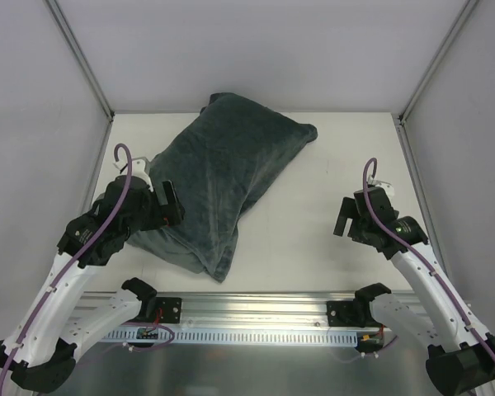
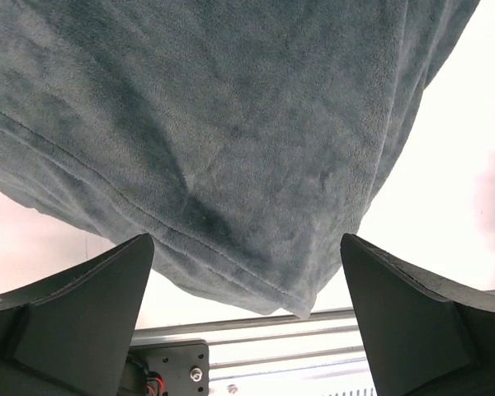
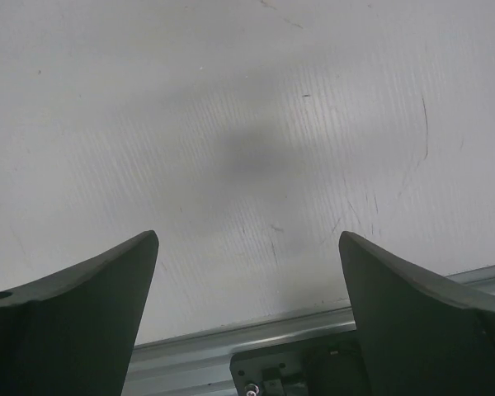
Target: Remove the pillowcase from the pillow
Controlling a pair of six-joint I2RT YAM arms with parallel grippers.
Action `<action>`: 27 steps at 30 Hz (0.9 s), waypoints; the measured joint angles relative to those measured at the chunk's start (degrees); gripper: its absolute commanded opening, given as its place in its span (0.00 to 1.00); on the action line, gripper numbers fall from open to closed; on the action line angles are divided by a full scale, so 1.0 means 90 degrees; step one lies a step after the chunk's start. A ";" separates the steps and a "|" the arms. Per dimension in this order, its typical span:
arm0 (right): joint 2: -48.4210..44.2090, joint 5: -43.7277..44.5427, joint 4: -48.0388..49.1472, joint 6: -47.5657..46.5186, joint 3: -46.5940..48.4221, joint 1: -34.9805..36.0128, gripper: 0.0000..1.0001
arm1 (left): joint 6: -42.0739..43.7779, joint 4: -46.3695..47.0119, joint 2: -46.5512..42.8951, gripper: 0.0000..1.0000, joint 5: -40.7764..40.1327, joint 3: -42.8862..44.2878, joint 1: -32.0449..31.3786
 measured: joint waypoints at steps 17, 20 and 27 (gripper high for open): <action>-0.0746 -0.0481 0.0092 -0.0199 -0.0284 0.0005 0.96 | -0.0483 -0.0134 0.0165 0.99 0.0002 -0.0510 0.0002; -0.0746 -0.0534 0.0092 -0.0202 -0.0284 0.0024 0.96 | -0.0750 -0.0199 0.0347 0.96 0.0000 -0.0767 0.0002; -0.0784 -0.0714 0.0114 -0.0189 -0.0340 0.0100 0.96 | -0.1044 0.0194 0.1251 0.17 0.0155 -0.1061 0.0002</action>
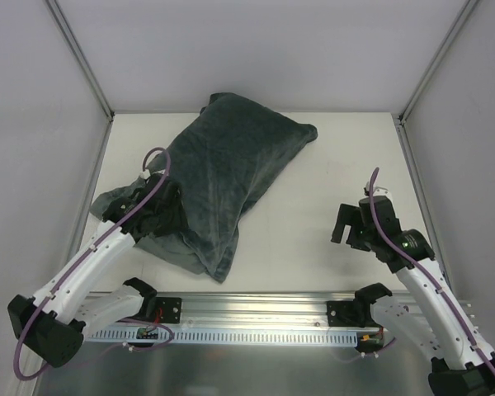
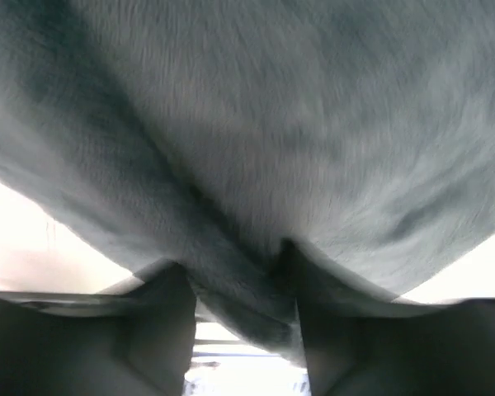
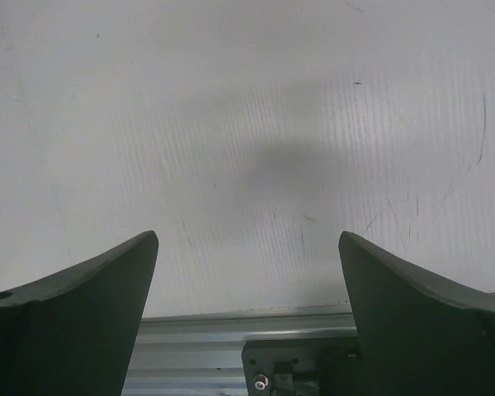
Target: Remove the pillowcase from the pillow
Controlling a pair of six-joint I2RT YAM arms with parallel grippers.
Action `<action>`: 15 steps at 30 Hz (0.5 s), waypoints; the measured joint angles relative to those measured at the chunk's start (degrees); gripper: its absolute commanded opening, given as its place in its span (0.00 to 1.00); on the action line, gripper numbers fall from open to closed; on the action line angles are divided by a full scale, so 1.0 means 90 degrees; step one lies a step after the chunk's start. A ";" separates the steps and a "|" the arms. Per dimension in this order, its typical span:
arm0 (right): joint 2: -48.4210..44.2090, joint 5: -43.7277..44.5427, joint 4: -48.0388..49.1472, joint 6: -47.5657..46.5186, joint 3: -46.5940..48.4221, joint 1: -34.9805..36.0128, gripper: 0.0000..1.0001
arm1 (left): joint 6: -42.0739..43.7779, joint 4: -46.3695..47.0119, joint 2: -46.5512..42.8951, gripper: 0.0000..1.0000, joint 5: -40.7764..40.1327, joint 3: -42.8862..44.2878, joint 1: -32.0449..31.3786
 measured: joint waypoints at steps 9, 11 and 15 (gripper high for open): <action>-0.0257 -0.0143 0.0000 0.0112 -0.0053 0.0185 0.96 | -0.0061 0.0321 0.0877 0.00 0.0821 0.0716 -0.0767; -0.0294 -0.0143 0.0000 0.0129 -0.0053 0.0192 0.96 | -0.0204 0.0491 0.1030 0.00 0.0908 0.0988 -0.1336; -0.0204 -0.0146 -0.0005 0.0209 -0.0053 0.0209 0.96 | -0.0355 0.0840 0.2006 0.00 0.0984 0.1919 -0.2618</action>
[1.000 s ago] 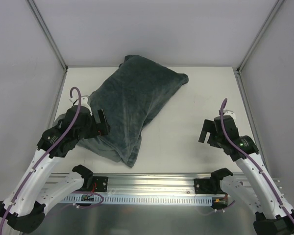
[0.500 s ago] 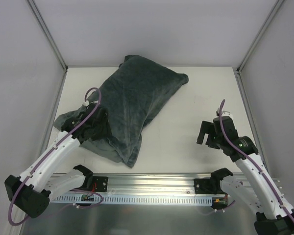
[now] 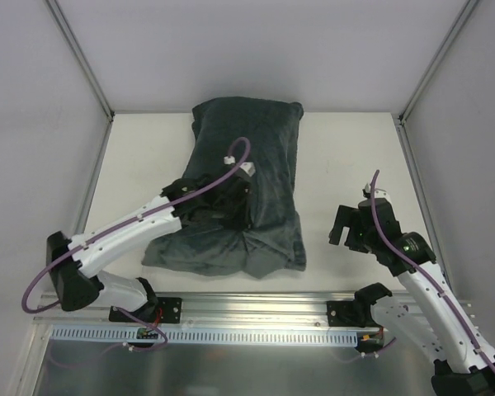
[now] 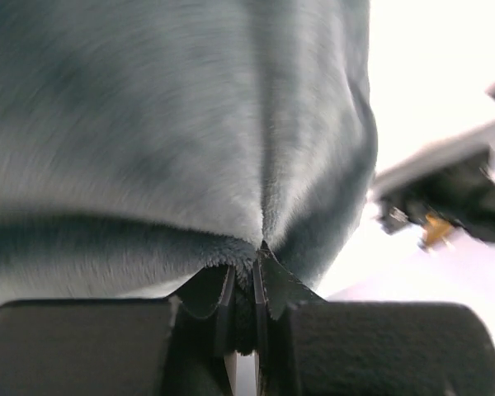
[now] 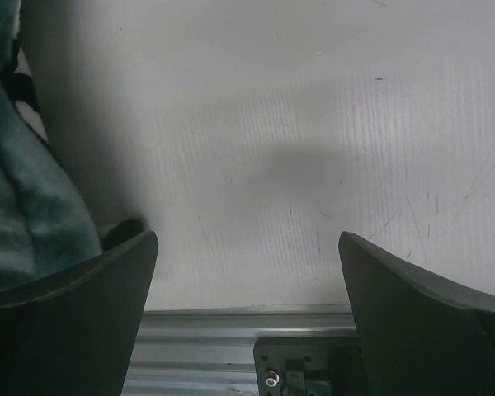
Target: Remove the pillowcase from the pillow
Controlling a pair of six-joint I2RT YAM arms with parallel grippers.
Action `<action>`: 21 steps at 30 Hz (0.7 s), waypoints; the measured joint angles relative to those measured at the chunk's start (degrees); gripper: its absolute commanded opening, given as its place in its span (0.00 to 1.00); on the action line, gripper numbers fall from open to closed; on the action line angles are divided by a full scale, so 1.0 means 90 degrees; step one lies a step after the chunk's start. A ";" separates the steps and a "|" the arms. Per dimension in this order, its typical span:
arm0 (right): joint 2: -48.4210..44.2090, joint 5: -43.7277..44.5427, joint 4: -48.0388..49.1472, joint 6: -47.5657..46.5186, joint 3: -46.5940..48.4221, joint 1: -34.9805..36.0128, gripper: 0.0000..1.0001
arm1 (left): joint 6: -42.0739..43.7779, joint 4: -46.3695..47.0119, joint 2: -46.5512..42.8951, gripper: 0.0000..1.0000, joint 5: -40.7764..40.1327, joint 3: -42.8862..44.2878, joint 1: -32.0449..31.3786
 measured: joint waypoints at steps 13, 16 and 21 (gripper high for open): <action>0.0005 -0.0002 -0.0420 -0.0027 0.0561 0.0017 0.96 | 0.0903 0.0381 0.0435 0.91 0.0680 0.1129 -0.0665; -0.0015 -0.0078 -0.0498 -0.0049 0.0811 0.0017 0.96 | 0.1151 0.0185 -0.0044 0.90 0.0406 0.1124 -0.0663; -0.0017 -0.0442 -0.0527 -0.0015 0.1056 0.0151 0.96 | 0.1399 -0.0012 -0.0612 0.99 0.0063 0.0874 -0.0277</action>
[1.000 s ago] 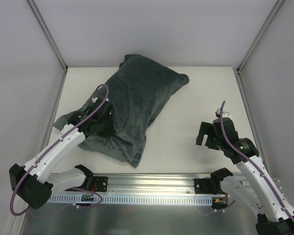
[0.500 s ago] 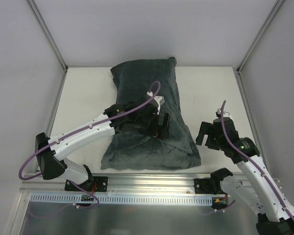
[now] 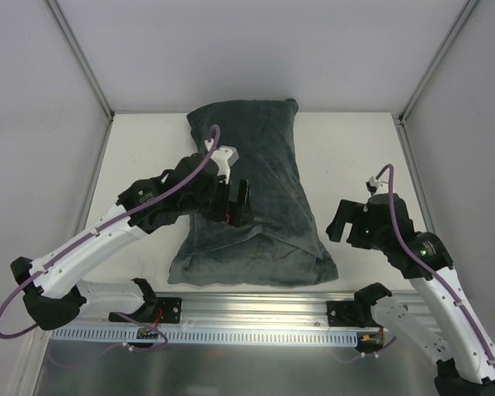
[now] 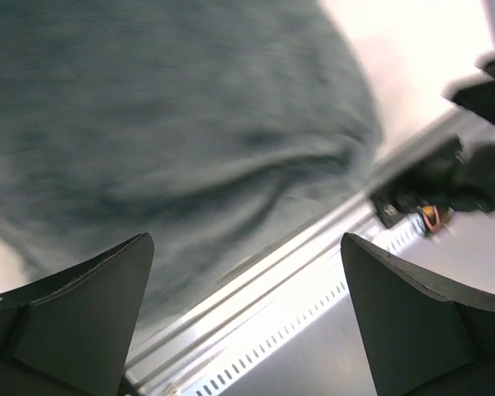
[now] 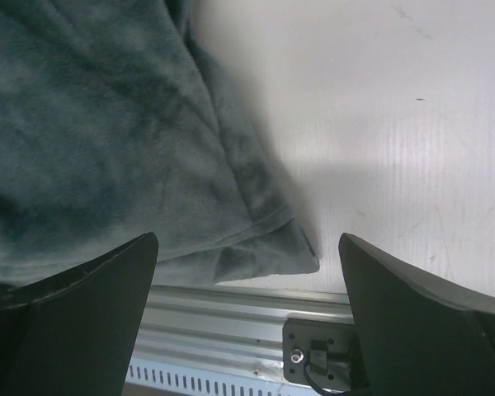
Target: Remove the pillowcase from the pillow
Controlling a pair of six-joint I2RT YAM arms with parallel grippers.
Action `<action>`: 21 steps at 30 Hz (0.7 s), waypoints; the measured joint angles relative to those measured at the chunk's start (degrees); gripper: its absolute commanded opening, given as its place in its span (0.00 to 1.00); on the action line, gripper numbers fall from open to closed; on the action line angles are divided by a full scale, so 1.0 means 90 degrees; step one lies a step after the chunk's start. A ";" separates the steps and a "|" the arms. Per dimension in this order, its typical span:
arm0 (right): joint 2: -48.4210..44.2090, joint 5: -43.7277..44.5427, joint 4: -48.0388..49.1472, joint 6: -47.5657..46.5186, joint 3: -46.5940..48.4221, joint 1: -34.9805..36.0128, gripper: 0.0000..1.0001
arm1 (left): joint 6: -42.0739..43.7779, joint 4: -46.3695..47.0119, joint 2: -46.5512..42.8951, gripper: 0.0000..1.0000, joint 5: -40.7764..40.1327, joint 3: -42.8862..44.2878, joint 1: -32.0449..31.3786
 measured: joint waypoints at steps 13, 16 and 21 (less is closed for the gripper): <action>0.0962 0.0204 0.1132 0.1353 -0.0546 0.3364 0.96 | 0.0233 -0.0078 0.2280 0.18 -0.0192 0.0228 0.1520; 0.1426 0.0498 0.1542 0.1649 -0.0780 0.3852 0.58 | 0.0267 -0.0058 0.2620 0.00 -0.0180 0.0335 0.1520; 0.1409 0.1037 0.1690 0.2038 -0.1258 0.3670 0.01 | 0.0039 0.0257 0.2229 0.00 -0.0138 -0.0177 0.1518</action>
